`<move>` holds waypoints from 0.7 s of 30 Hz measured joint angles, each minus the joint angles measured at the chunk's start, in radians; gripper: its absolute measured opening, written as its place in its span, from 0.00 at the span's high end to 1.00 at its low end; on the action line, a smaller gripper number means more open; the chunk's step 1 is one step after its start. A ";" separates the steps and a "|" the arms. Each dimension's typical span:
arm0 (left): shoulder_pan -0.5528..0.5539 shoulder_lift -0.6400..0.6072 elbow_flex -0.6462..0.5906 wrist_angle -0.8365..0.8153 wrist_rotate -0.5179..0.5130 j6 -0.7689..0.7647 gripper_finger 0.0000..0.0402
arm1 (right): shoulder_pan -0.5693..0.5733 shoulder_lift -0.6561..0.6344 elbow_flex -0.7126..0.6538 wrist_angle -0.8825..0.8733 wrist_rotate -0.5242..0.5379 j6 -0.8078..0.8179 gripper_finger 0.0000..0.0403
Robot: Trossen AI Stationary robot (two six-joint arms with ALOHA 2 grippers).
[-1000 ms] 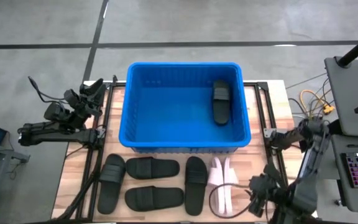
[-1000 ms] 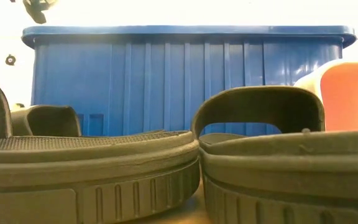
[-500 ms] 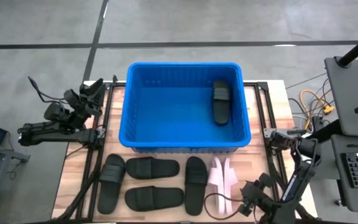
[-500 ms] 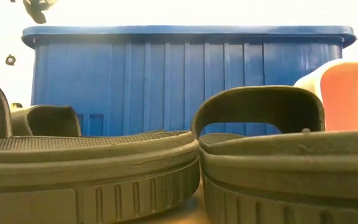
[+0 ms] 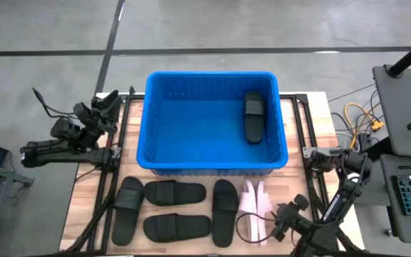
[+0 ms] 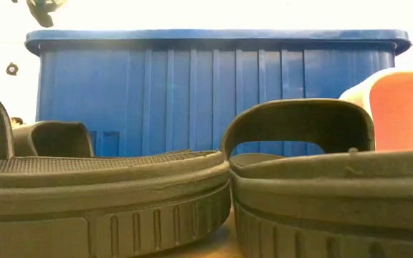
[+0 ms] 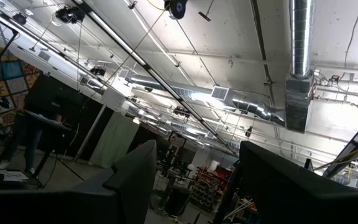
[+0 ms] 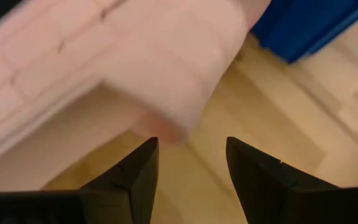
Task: Pick and place slides into bin
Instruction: Put the pink slide into the blue bin
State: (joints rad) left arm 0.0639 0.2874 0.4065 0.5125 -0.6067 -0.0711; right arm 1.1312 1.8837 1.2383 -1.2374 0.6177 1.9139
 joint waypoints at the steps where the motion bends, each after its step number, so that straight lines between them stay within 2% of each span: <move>1: 0.000 0.000 0.000 0.000 0.000 0.000 0.46 | -0.002 -0.004 -0.013 0.001 0.020 0.002 0.56; 4: 0.000 0.001 0.000 0.000 0.000 0.000 0.46 | -0.004 -0.010 -0.059 0.025 0.061 0.033 0.56; 11: 0.000 0.007 -0.001 0.001 0.000 0.000 0.46 | -0.006 -0.031 -0.119 0.122 0.062 0.047 0.61; 14: 0.000 0.007 -0.001 0.000 0.000 0.000 0.46 | -0.006 -0.038 -0.113 0.122 0.064 0.058 0.69; 19: 0.000 0.011 -0.001 0.000 0.000 0.000 0.46 | -0.006 -0.063 -0.091 0.122 0.064 0.057 0.91; 21: 0.000 0.013 -0.001 0.000 0.000 0.000 0.46 | -0.006 -0.070 -0.077 0.118 0.063 0.051 0.96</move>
State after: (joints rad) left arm 0.0636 0.3000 0.4057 0.5126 -0.6072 -0.0708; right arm 1.1255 1.8134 1.1616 -1.1197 0.6809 1.9651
